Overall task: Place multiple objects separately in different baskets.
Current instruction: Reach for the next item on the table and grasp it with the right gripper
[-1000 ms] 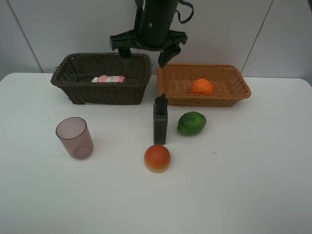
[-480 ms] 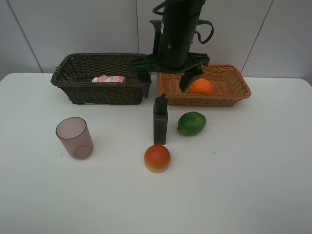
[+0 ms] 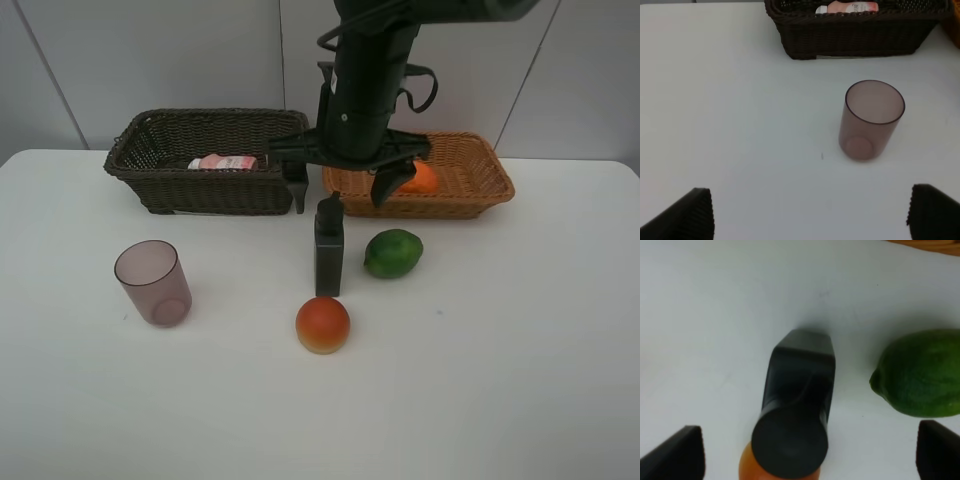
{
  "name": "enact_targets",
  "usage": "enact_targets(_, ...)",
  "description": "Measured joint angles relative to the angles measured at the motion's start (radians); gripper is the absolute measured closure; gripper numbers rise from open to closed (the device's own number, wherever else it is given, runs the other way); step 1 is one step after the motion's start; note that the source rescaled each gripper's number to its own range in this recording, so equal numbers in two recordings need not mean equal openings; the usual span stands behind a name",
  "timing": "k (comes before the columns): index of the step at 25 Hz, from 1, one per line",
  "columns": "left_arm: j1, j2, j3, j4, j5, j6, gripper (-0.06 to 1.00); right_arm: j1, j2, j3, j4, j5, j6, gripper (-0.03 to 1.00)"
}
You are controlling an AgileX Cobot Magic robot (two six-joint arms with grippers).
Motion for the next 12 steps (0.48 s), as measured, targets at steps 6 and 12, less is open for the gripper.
enact_targets(6, 0.0, 0.0, 0.0, 0.0, 0.0, 0.0, -0.06, 0.011, 0.031, 0.0, -0.02, -0.031, 0.025, 0.09)
enact_targets(12, 0.0, 0.0, 0.0, 0.0, 0.0, 0.0, -0.06, 0.022, 0.073, 0.0, -0.033, -0.044, 0.04, 0.09)
